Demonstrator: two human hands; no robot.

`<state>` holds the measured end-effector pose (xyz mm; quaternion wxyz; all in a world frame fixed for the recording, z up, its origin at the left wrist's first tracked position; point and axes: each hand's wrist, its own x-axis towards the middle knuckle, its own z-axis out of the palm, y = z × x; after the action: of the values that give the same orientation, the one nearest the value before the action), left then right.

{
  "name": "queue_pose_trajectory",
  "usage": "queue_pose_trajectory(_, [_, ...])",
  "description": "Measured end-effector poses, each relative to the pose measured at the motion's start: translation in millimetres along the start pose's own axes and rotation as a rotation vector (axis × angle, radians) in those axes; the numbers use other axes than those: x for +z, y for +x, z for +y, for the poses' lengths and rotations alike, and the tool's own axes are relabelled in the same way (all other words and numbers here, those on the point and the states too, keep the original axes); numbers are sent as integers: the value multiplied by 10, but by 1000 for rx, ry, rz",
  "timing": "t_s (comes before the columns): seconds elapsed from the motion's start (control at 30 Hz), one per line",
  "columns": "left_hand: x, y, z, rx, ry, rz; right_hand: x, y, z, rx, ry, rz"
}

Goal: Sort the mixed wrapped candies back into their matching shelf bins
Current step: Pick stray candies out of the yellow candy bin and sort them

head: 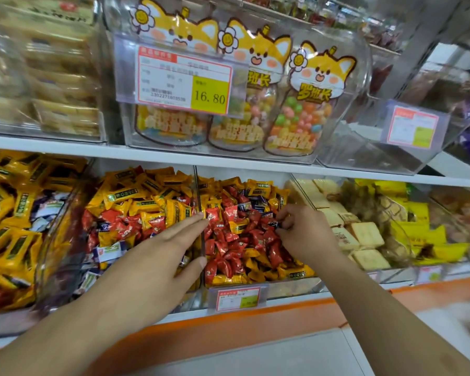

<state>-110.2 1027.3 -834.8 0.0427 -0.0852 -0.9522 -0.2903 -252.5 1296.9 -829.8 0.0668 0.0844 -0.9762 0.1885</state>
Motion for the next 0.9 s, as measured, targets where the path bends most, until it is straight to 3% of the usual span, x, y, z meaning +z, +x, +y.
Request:
queue_pose_trajectory(0.27, [-11,-14,5,-11,-31,-15,98,62,-7,41,-15,115])
queue_pose_trajectory(0.67, [-81,-27,55,-23,-37,-27,-288,-174,-167,115,283,258])
queue_pose_trajectory(0.83, [-200,-58,124,-56,-82,82,-444,-356,-545,37,546,177])
queue_pose_trajectory(0.9, [-266,-64,150,-79,-207,136,-472,-474,-795,-38,688,92])
